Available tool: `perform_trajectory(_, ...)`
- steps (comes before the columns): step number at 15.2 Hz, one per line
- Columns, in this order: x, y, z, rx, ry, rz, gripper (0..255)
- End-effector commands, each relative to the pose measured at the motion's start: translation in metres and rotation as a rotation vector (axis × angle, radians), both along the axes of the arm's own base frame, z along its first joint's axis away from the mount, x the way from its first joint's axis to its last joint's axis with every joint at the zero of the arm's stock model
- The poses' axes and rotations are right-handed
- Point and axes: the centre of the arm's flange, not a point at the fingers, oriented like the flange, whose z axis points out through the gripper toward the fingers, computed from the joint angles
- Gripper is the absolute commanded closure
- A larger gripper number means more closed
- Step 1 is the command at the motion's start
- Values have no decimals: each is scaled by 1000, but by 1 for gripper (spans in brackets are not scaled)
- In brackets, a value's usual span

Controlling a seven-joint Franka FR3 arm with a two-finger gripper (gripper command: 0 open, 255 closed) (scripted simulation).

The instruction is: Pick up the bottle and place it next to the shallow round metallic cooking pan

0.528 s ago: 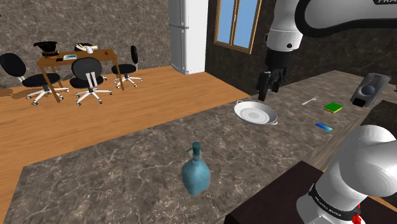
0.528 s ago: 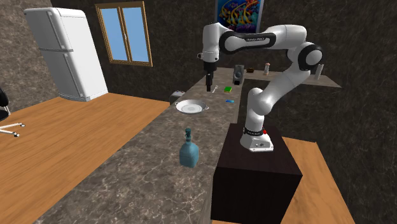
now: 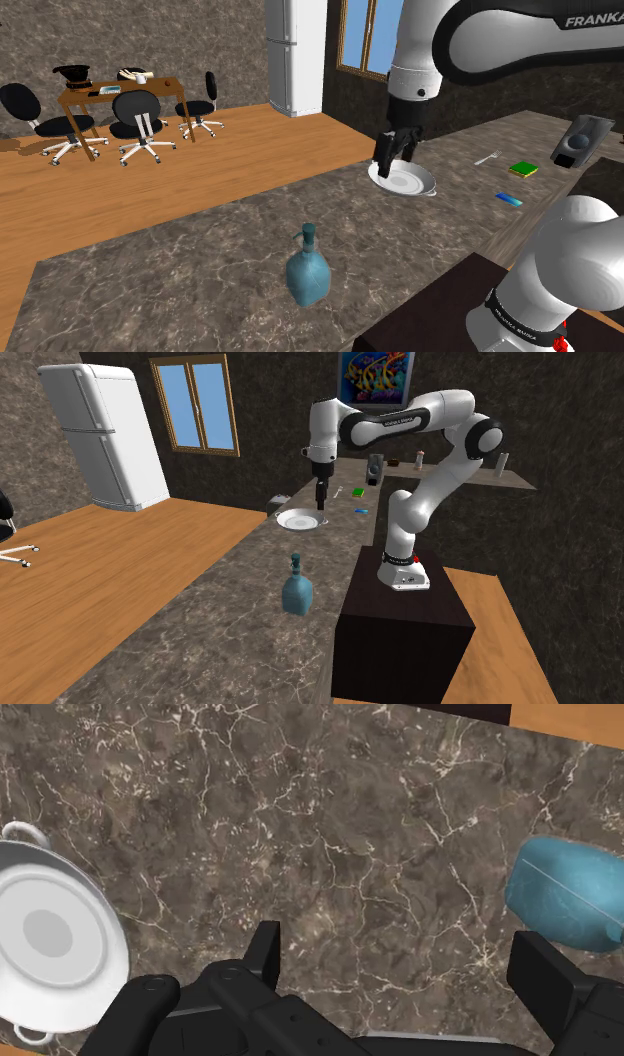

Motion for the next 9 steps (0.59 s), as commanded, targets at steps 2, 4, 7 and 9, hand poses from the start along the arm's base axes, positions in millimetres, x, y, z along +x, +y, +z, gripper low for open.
perform_trajectory(2, 12, 35, -15, 3, -1, 8, 0)
perform_trajectory(4, 18, 58, -25, 4, -1, 14, 0)
perform_trajectory(7, 28, 93, -39, 5, -2, 22, 0)
perform_trajectory(9, 35, 117, -49, 7, -2, 28, 0)
